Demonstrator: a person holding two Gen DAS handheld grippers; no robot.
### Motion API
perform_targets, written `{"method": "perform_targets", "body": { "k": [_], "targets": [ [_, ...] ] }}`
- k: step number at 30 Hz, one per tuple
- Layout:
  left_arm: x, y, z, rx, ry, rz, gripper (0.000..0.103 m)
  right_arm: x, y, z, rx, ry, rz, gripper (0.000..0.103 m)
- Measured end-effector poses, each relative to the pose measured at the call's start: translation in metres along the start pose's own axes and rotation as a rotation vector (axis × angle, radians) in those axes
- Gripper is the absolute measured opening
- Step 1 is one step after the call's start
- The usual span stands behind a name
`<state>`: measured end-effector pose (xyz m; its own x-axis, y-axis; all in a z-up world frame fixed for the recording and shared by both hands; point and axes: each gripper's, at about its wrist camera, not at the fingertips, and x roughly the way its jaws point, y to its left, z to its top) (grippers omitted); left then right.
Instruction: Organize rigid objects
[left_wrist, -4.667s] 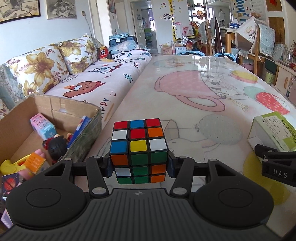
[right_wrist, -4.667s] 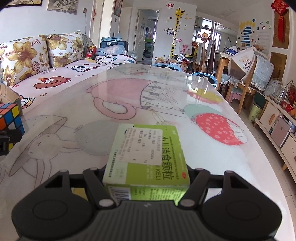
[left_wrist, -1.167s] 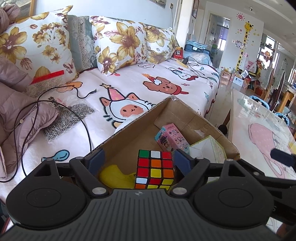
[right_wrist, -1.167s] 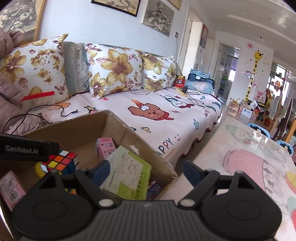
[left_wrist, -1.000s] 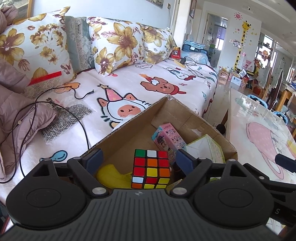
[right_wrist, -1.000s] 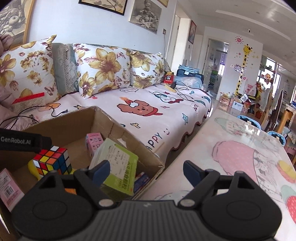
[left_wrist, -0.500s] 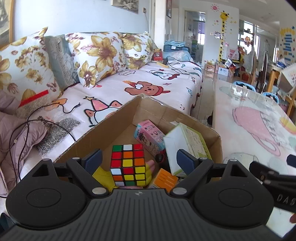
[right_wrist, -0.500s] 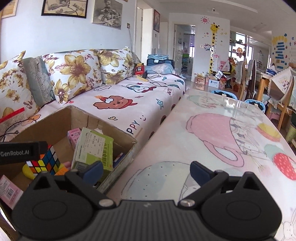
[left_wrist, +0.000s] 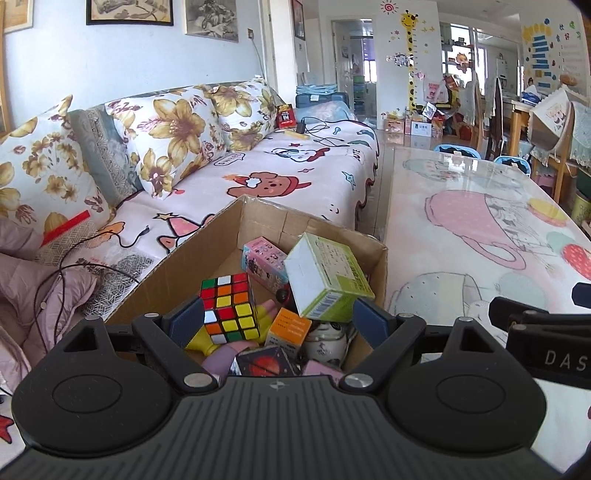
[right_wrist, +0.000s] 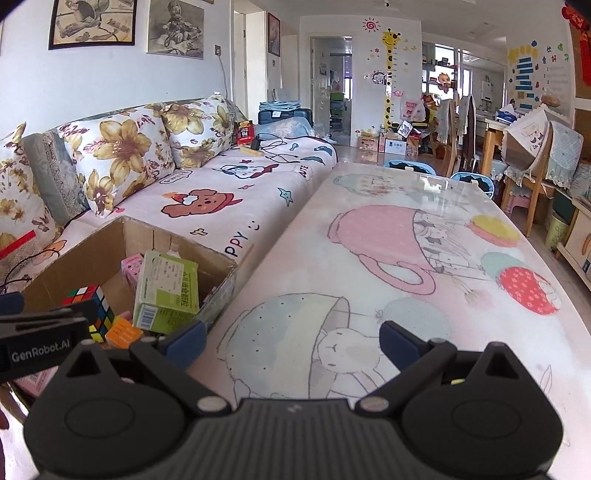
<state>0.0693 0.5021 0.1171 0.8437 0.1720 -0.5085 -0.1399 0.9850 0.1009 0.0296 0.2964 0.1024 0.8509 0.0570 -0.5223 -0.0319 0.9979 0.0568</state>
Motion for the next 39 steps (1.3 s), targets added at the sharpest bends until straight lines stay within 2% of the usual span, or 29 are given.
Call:
{"method": "perform_targets", "body": {
  "k": [10, 23, 39],
  "targets": [
    [-0.030, 0.001, -0.008, -0.007, 0.008, -0.024, 0.103, -0.047, -0.002, -0.010, -0.007, -0.007, 0.009, 0.100],
    [-0.061, 0.004, -0.015, 0.015, -0.056, -0.015, 0.103, -0.102, 0.015, -0.012, -0.052, -0.066, 0.019, 0.100],
    [-0.066, 0.010, -0.019, -0.019, -0.102, 0.016, 0.103, -0.123, 0.035, -0.017, -0.088, -0.096, 0.027, 0.100]
  ]
}}
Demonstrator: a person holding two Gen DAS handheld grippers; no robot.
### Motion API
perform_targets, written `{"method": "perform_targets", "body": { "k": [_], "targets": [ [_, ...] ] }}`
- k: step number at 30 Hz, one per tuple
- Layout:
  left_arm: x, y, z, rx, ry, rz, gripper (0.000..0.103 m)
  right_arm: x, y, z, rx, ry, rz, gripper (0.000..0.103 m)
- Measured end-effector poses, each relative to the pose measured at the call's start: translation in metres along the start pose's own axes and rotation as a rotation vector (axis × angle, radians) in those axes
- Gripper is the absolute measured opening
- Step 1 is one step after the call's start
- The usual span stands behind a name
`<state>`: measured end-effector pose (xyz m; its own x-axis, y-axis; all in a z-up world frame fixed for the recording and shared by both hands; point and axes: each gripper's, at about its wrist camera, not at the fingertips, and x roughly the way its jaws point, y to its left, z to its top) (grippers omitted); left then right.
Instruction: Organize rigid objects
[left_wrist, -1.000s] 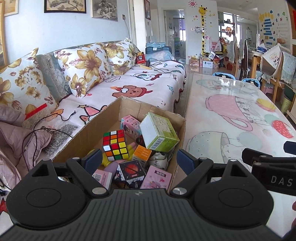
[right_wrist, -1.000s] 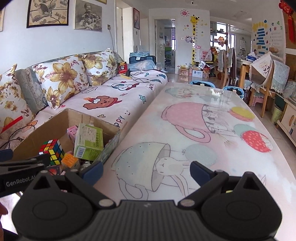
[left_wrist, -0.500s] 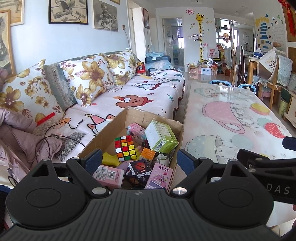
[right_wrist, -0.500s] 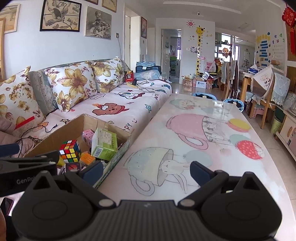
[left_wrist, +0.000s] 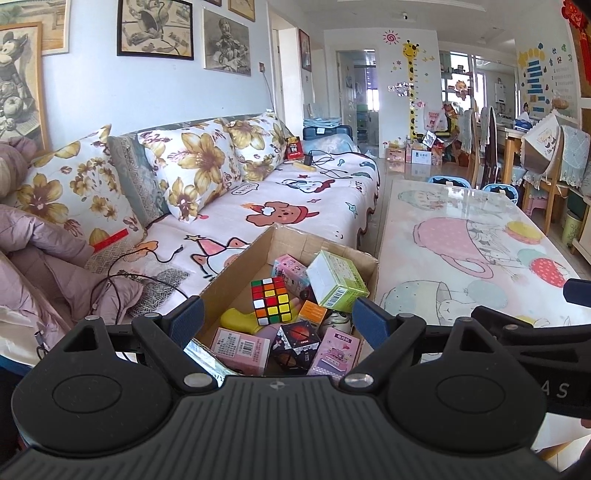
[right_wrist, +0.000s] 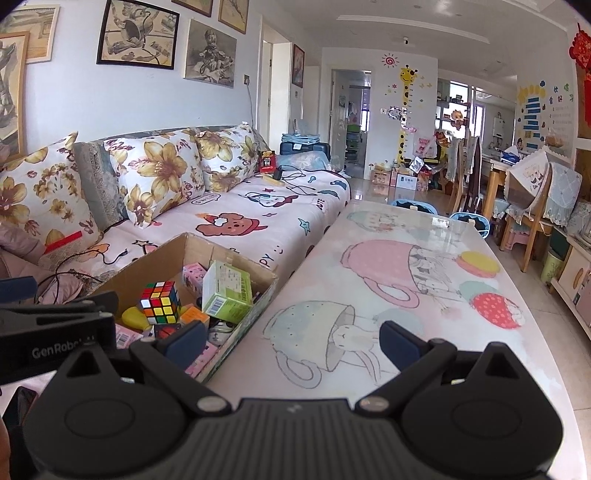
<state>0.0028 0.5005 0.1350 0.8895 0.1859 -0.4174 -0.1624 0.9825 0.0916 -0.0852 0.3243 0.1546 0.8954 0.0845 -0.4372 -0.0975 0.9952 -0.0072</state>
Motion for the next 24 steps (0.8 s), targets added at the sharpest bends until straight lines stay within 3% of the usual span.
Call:
{"method": "perform_targets", "body": {
  "k": [24],
  "targets": [
    [0.000, 0.001, -0.006, 0.005, 0.017, 0.016, 0.103, 0.012, 0.005, -0.008, -0.014, 0.023, -0.002, 0.100]
  ]
}}
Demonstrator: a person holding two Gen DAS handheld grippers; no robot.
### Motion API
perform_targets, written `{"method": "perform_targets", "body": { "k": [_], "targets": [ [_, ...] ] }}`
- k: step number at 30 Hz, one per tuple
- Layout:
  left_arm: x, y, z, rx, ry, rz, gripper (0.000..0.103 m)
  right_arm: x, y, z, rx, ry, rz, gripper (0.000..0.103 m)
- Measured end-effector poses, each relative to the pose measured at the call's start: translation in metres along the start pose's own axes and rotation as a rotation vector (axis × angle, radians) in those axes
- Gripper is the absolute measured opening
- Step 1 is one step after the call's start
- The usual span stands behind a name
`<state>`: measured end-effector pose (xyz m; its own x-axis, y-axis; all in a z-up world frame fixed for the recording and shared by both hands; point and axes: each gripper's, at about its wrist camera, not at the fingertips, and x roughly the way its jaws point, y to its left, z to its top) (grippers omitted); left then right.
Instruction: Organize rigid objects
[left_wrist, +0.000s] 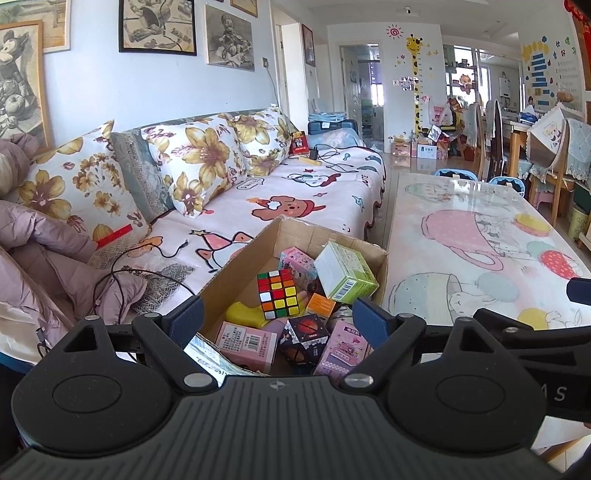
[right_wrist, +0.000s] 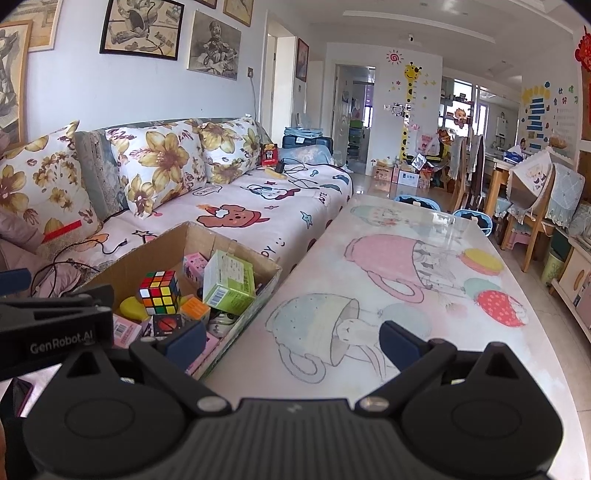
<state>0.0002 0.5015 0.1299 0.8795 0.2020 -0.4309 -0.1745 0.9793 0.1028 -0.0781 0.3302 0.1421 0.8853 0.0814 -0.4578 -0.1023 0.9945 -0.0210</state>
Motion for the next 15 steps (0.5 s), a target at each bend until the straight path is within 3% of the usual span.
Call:
{"method": "perform_targets", "body": {
  "k": [9, 15],
  "targets": [
    [0.008, -0.012, -0.003, 0.013, 0.015, -0.047, 0.103, 0.016, -0.018, -0.012, 0.046, 0.031, 0.012, 0.100],
    [0.021, -0.052, -0.001, 0.031, 0.046, -0.075, 0.103, 0.027, -0.059, -0.023, 0.119, 0.010, -0.042, 0.100]
  ]
}}
